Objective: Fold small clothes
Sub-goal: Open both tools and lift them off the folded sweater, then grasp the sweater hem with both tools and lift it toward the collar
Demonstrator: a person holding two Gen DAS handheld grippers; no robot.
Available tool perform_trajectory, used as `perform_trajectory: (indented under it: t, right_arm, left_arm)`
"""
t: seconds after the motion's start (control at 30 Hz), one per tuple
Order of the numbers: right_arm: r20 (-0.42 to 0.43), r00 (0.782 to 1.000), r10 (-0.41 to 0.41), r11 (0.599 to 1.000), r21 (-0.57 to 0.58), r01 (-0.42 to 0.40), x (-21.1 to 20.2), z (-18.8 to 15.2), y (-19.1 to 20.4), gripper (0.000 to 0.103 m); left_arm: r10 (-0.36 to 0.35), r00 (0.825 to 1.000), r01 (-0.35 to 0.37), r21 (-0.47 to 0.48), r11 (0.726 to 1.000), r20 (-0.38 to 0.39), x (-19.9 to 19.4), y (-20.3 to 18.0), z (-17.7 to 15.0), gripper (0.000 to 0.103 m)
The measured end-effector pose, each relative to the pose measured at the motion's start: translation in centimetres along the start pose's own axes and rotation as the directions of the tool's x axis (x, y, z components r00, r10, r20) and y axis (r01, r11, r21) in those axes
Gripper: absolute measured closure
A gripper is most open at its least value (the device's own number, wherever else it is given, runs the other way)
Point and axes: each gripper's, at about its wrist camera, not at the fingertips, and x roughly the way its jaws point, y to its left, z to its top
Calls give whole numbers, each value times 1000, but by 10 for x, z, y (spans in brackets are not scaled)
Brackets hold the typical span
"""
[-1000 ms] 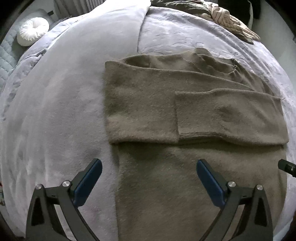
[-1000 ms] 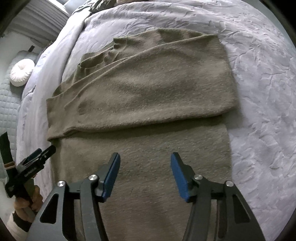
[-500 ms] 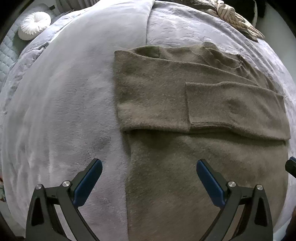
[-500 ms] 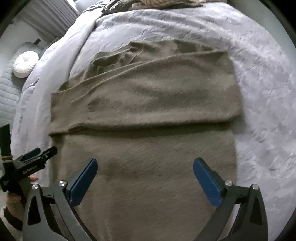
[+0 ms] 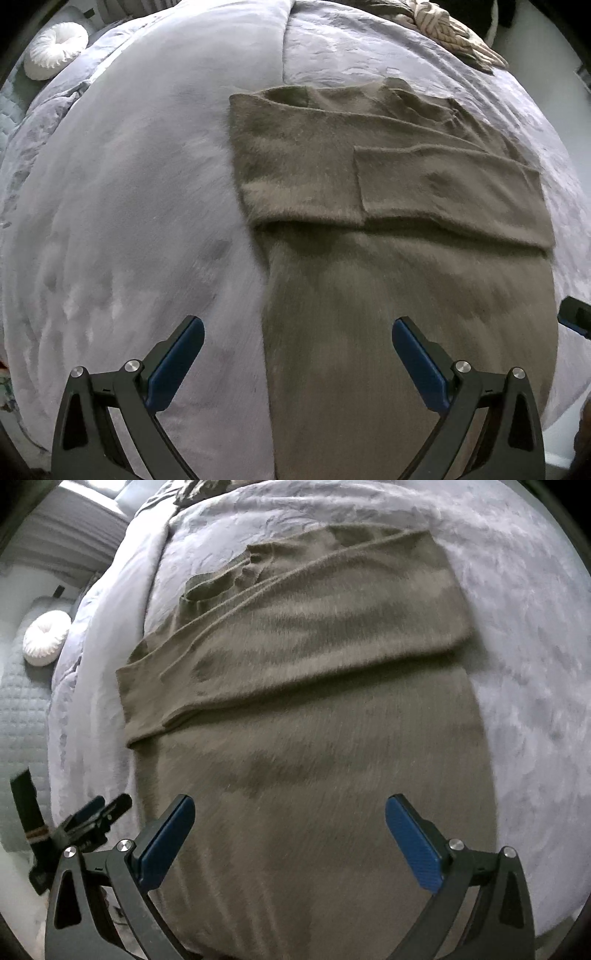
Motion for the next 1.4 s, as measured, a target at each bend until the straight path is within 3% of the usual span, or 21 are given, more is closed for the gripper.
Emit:
perform_trajectory:
  t: [0.57, 0.9, 1.07, 1.17, 1.4]
  right_arm:
    - [-24, 998, -59, 998, 2, 59, -28, -44, 35, 0]
    - [-49, 997, -52, 998, 26, 54, -36, -67, 20, 0]
    - [-90, 995, -46, 999, -14, 45, -33, -80, 1, 0]
    - [-109, 993, -43, 999, -19, 41, -36, -95, -20, 0]
    - [-148, 986, -72, 996, 43, 80, -41, -132, -93, 0]
  left_arm:
    - [-37, 996, 38, 11, 999, -77, -36, 18, -42, 1]
    - [-85, 994, 88, 33, 996, -68, -50, 22, -67, 1]
    - [-135, 987, 137, 13, 990, -82, -52, 31, -97, 1]
    - [-155, 979, 155, -9, 988, -130, -46, 27, -122, 1]
    - [-239, 947, 229, -74, 971, -215, -26, -3, -180, 1]
